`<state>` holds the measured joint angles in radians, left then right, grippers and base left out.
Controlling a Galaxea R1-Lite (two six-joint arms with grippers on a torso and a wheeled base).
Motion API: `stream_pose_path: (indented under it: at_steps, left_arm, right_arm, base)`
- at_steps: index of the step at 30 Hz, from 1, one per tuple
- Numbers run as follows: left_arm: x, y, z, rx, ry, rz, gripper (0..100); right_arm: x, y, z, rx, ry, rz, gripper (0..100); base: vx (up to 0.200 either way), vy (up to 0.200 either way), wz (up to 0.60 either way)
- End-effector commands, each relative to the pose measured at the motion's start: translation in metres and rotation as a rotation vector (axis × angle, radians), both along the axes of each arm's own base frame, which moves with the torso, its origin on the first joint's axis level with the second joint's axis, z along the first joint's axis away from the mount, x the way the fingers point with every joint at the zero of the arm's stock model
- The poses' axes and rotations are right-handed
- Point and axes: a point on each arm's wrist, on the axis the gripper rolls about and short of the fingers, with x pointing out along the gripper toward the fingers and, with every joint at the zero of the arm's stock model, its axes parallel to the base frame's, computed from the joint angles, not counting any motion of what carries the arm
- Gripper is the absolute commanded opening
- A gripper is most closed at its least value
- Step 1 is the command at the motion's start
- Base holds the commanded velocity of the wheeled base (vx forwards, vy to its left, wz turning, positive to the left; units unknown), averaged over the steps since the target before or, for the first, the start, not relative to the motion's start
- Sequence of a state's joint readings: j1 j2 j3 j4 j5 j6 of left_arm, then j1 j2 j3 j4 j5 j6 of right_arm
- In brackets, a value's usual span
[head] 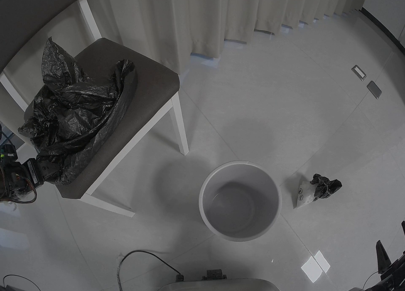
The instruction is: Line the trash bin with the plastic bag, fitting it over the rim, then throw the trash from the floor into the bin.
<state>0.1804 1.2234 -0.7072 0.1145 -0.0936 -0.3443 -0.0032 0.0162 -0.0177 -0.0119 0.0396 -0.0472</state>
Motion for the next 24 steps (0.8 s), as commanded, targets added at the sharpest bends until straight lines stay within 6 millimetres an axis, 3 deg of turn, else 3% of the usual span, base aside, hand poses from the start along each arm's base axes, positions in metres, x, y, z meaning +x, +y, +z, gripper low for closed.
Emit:
stream_pose_path:
  at_steps: [1, 11, 19, 20, 24]
  left_arm:
    - [0.002, 0.000, -0.004, -0.006, 0.002, -0.008, 0]
    - [-0.004, -0.003, 0.008, -0.009, -0.061, -0.044, 0]
    - [-0.040, -0.033, 0.057, 0.019, -0.221, -0.232, 0]
    - [-0.053, -0.043, 0.070, 0.037, -0.235, -0.322, 0]
    - [-0.074, -0.053, 0.092, 0.105, -0.268, -0.493, 0]
  right_arm:
    - [0.001, 0.000, -0.005, 0.000, 0.009, 0.000, 100]
    - [0.001, 0.000, -0.005, 0.001, 0.007, 0.000, 100]
    - [0.001, 0.000, -0.005, -0.022, 0.003, 0.020, 100]
    - [0.001, 0.001, -0.005, -0.023, 0.014, 0.039, 100]
    - [0.006, 0.000, -0.004, -0.025, 0.074, 0.081, 100]
  base:
    - [0.000, 0.000, 0.00]
    - [0.000, 0.000, 0.00]
    - [0.000, 0.000, 0.00]
    - [0.000, 0.000, 0.00]
    - [0.000, 0.000, 0.00]
